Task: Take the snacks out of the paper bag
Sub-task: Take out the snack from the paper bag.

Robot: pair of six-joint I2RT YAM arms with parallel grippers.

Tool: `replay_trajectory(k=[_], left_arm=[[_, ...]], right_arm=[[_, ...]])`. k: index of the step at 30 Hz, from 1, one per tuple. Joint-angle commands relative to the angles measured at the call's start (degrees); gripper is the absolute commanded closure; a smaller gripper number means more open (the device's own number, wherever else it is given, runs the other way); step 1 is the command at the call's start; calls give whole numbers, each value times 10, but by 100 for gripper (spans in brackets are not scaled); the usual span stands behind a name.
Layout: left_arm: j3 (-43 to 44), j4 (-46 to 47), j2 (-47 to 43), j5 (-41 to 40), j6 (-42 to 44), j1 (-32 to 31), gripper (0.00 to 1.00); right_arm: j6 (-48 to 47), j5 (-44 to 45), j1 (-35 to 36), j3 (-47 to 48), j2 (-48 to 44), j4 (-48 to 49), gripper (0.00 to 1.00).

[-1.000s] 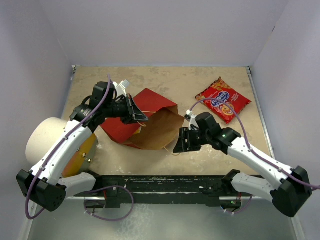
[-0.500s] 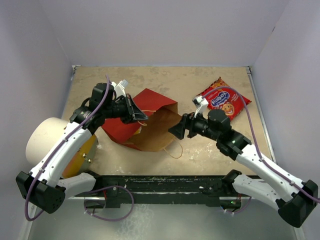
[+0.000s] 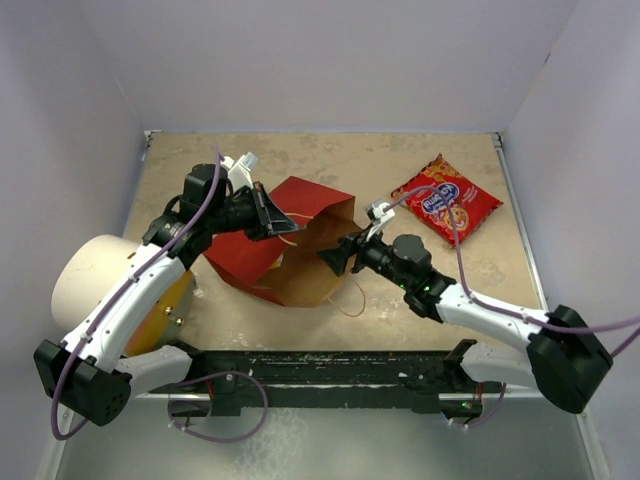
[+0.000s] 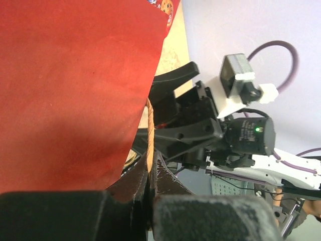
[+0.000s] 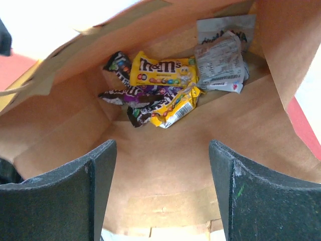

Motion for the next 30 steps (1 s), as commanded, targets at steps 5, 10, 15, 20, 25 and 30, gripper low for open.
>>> replay_trajectory(k=[5,10,15,20,25,30], left_arm=[[16,70,18,18,-1,-4,100],[28,67,35,37,2,-6,100],[23,71,32,34,5,-7,100],[24,63,28,30,5,-8,100],[30,42,25,31,15,-8,100],[47,33,17,16,28,-8,100]], right_arm=[[135,156,69,74,141,84,31],[165,196,96,117,194,70,36],[238,240,103,153,254,37,47],[297,250,112,194,309,32,48],[349,267,122,242,361,5,50],[390,283,134,264,395,-26,51]])
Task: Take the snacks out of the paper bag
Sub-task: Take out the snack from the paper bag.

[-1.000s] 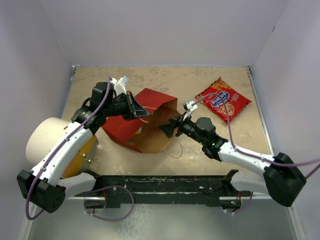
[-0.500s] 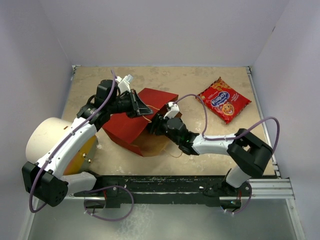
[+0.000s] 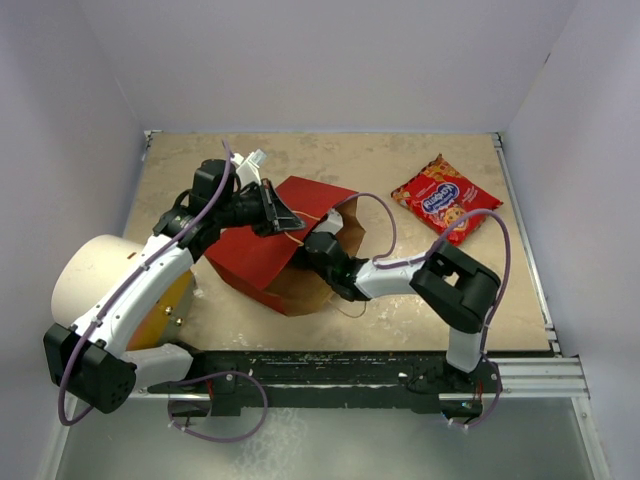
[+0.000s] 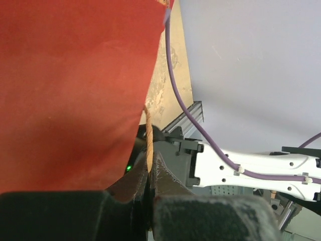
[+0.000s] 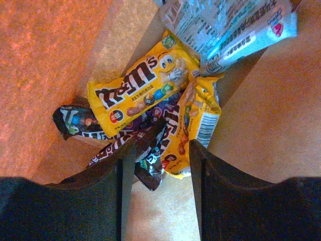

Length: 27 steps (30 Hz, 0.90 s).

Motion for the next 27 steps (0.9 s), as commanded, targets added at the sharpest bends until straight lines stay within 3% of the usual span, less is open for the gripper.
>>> replay_trajectory(k=[1,17,23,27], left_arm=[[46,5,-20,-11,31,-4,100],[67,-14,-8,19,53,-3,100],[63,-30,-7,21,60,-4,100],[55,-47,-14,11,61,-3,100]], right_arm=[[63,42,10,24,12,-22,51],[110,63,10,75,80,-70,46],[107,48,10,122,114,-62,51],[94,43,9,148,124,-61,61]])
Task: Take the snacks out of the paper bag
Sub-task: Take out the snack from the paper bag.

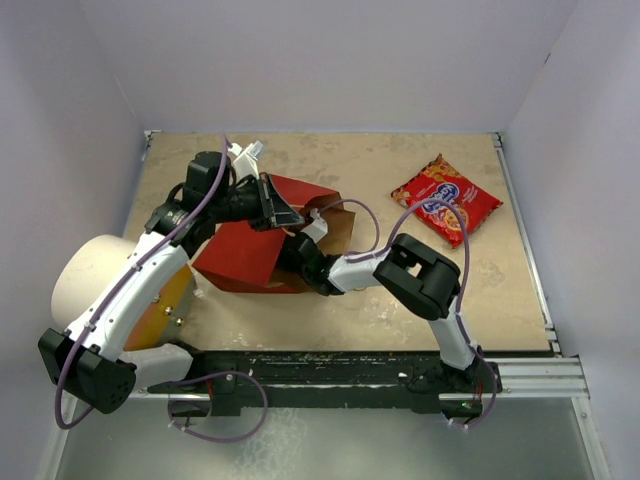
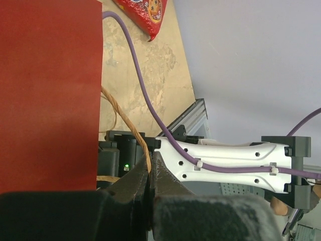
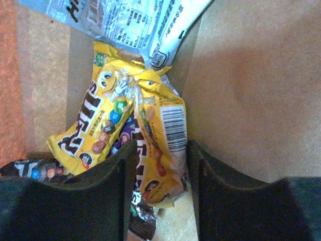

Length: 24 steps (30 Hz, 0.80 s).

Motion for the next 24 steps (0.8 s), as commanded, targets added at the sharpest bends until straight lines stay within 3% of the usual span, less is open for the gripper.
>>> replay_trajectory(k=[1,8,24], left_arm=[[4,-15,-15,-1,17,-3,100],[2,-73,-26,-56,22,-3,100],[-4,-94,-44,-128,24,-2,100]], right_arm=[[-7,4,0,39,1,2,64],[-68,3,-1,32,-43,15,83],[-125,-12,-5,-117,-197,8,98]])
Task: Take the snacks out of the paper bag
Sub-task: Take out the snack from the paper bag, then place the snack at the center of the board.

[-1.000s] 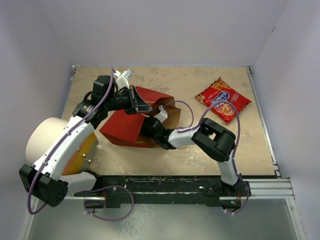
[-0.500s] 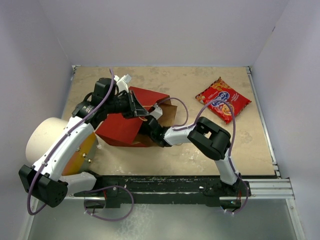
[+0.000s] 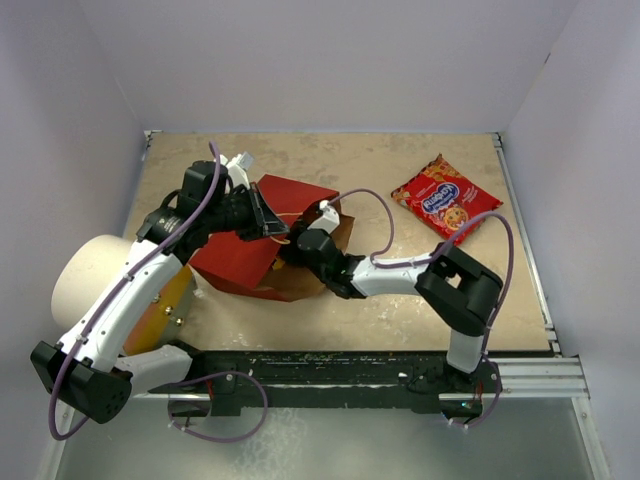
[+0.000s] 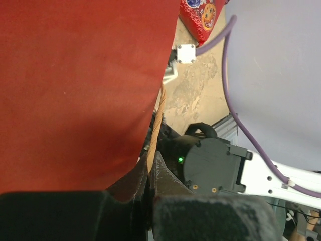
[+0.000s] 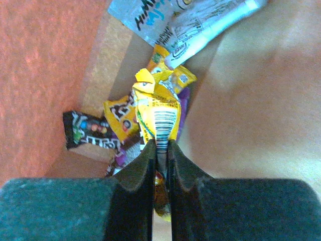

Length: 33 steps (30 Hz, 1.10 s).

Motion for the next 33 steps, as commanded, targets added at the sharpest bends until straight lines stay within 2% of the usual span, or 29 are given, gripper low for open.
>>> replay_trajectory(k=[1,5,13,16,21,29,33], left_arm=[[3,7,-12,-29,12,-1,100],[2,15,-3,-37,8,-1,100],[-11,41,8,-43,-9,-1,100],[-10,39,13,-48,-6,-1,100],[-21,46,13,-55,-5,-1,100],[-14,65,42,-50,-3,-1,100],[10,65,62,-40,-1,-1,100]], right_arm=[[-28,1,-3,-46,-64,1,99],[-50,8,-6,-82,-121,-29,100],[-173,35,-8,-138,-295,-94,100],[-211,58,-9,-134,-357,-179,100],[-236,131,-9,-100,-428,-372,100],[-121,316,-10,-114,-562,-584,100],[-88,368,-41,-112,-550,-628,100]])
